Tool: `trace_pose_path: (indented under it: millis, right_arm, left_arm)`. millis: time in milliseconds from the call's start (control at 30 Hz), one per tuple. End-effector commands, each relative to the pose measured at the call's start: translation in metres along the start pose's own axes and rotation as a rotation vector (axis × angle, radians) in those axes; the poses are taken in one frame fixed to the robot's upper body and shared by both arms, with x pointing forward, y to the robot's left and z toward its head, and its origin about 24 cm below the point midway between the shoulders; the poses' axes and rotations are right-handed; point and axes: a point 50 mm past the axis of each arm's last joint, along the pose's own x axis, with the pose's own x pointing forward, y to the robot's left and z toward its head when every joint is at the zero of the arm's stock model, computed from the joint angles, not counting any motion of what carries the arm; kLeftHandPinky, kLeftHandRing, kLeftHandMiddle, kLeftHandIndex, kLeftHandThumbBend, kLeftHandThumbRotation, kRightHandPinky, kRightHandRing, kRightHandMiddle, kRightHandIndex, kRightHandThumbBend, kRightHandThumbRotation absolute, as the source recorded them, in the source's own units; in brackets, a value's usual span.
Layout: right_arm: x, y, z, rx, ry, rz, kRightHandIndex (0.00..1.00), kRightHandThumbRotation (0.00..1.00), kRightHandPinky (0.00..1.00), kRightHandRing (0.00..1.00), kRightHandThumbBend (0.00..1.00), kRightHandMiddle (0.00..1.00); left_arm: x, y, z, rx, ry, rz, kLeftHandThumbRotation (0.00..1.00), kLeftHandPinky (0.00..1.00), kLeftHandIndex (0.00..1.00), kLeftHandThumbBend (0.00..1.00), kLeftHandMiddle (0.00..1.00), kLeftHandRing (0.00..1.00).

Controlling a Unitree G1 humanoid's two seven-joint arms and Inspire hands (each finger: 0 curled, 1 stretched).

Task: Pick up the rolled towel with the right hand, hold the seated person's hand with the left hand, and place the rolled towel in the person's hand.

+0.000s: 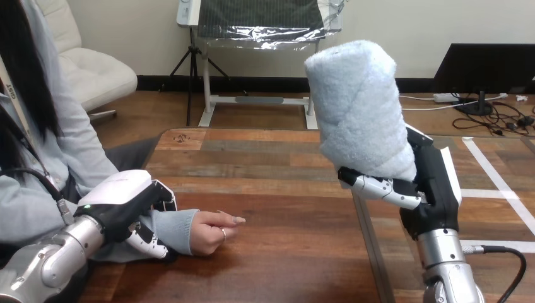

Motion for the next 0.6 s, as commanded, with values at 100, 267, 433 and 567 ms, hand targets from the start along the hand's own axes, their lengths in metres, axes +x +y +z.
trace_pose_path:
  millis: [100,267,433,567]
  right_arm:
    - [0.021,0.006,0.012,-0.005,-0.068,-0.002,0.45,0.0,0.29,0.37,0.74,0.47]
    - [0.022,0.007,0.011,-0.005,-0.057,0.001,0.45,0.0,0.3,0.37,0.74,0.47]
    - [0.022,0.008,0.008,-0.019,-0.04,0.002,0.45,0.0,0.3,0.37,0.74,0.47]
    - [0.022,0.008,0.007,-0.033,-0.03,0.004,0.45,0.0,0.3,0.37,0.75,0.47]
  left_arm:
    - [0.005,0.004,0.011,0.014,-0.061,-0.015,0.0,0.29,0.4,0.82,0.43,0.36]
    - [0.005,0.008,0.012,0.02,-0.071,-0.011,0.0,0.29,0.39,0.81,0.43,0.36]
    - [0.005,0.013,0.014,0.022,-0.083,-0.005,0.0,0.29,0.39,0.81,0.43,0.36]
    - [0.004,0.018,0.016,0.022,-0.101,0.013,0.0,0.29,0.4,0.82,0.42,0.36]
